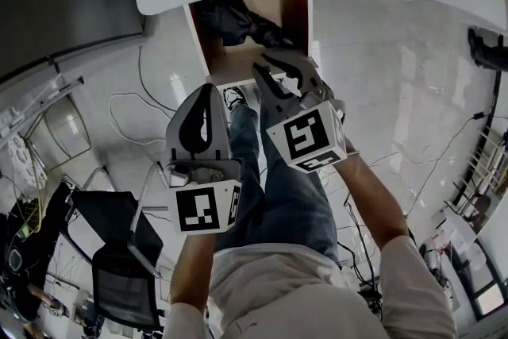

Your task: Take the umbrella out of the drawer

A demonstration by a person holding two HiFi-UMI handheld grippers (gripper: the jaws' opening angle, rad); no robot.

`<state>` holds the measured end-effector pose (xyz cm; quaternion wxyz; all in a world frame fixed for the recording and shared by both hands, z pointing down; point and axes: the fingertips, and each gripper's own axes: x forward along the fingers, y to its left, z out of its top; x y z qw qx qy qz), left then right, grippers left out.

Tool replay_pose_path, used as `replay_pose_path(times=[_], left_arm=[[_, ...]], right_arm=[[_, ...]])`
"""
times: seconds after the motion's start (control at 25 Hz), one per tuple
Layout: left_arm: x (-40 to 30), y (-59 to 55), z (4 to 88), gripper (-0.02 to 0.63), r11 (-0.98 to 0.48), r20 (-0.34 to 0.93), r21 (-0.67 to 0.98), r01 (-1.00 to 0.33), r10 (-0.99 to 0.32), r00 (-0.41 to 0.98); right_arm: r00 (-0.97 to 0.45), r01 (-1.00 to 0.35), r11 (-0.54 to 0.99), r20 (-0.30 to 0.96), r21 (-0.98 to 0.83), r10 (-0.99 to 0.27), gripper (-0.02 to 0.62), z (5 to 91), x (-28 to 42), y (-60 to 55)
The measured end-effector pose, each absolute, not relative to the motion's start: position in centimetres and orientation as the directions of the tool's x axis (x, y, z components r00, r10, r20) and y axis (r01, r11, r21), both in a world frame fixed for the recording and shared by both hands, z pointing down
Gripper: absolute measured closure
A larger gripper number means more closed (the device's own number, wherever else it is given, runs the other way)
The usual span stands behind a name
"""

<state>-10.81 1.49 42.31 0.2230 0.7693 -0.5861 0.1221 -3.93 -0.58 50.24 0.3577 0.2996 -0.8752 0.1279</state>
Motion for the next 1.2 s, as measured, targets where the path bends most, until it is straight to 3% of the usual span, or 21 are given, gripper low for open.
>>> replay_pose_path(times=[1.2], left_arm=[[-11.8,1.3,47.8,0.589,-0.128,0.507,0.223,-0.966,-0.832,0.227]], right_arm=[[-0.424,-0.525,0.85,0.855,0.036,-0.298,0.454,64.8,-4.2,-3.0]])
